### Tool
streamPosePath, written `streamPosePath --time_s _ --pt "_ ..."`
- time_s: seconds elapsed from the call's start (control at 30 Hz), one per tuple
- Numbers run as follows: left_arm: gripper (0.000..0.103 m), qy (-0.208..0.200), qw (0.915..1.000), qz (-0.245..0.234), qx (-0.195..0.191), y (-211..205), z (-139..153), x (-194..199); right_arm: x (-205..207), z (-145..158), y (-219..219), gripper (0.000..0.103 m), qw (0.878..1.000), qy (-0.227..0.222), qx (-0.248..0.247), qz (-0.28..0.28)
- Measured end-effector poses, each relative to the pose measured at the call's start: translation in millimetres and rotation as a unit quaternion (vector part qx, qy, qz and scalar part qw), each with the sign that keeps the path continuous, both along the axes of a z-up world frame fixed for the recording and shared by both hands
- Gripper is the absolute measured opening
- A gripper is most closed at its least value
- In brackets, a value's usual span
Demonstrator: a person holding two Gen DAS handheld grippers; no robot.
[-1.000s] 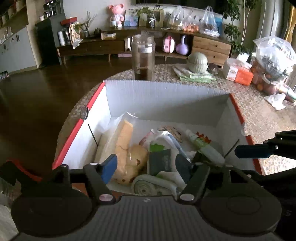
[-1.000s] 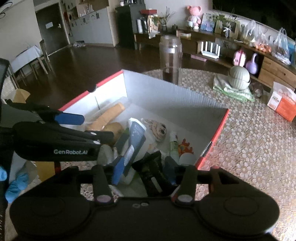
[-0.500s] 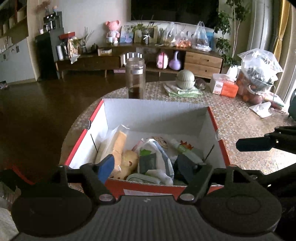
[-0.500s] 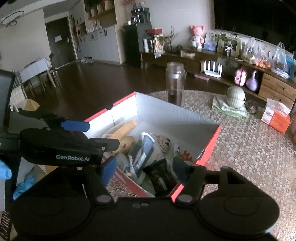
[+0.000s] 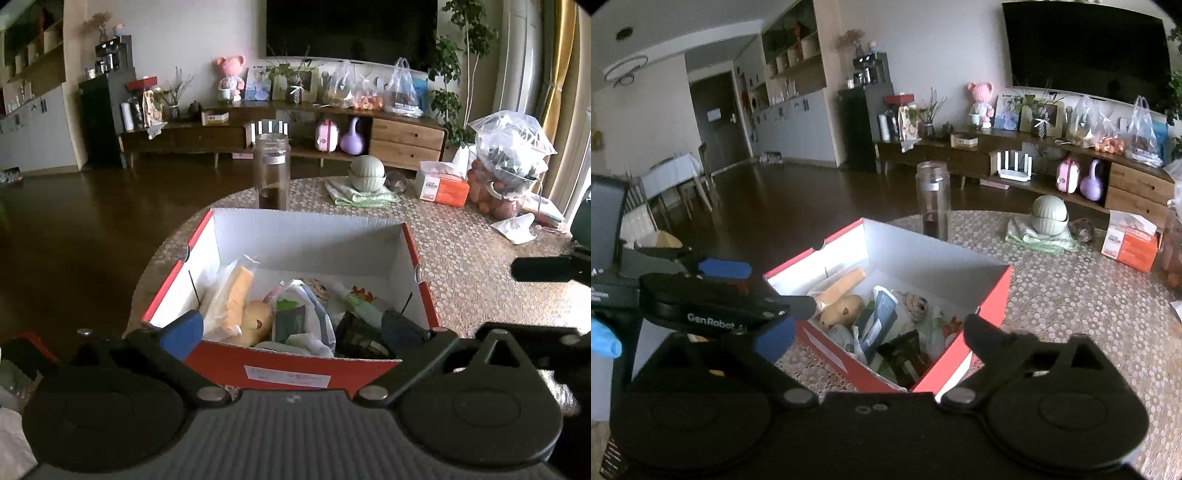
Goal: Organize objects
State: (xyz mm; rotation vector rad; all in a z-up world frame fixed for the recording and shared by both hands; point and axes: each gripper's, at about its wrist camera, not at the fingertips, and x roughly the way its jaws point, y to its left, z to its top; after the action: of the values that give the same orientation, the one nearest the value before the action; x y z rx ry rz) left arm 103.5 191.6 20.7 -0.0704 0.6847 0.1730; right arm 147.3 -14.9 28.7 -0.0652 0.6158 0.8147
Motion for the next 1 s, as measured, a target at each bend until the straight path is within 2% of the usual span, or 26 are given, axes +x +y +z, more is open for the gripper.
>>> streamPosePath --time_s 0.13,0.27,0.5,0.67,1.0 --pt "0.103 -0.002 1.0000 -0.001 -0.002 -4 1 -3 -4 2 -10 0.102 1.000 -0.006 0.007 0.000" --pt "0.103 -0.013 0.9996 -0.003 0.025 -16 5 -8 -10 2 -16 0.103 1.000 -0.014 0.008 0.002" --pt "0.103 -0.016 0.9988 -0.001 0.046 -29 6 -14 -12 1 -25 0.103 1.000 -0.011 0.015 0.004" --pt "0.103 -0.012 0.9994 -0.002 0.031 -31 3 -17 -12 0 -32 0.103 1.000 -0.004 0.019 0.004" --pt "0.103 -0.015 0.9991 0.001 0.039 -39 -1 -20 -17 -5 -41 0.103 1.000 0.004 0.025 0.001"
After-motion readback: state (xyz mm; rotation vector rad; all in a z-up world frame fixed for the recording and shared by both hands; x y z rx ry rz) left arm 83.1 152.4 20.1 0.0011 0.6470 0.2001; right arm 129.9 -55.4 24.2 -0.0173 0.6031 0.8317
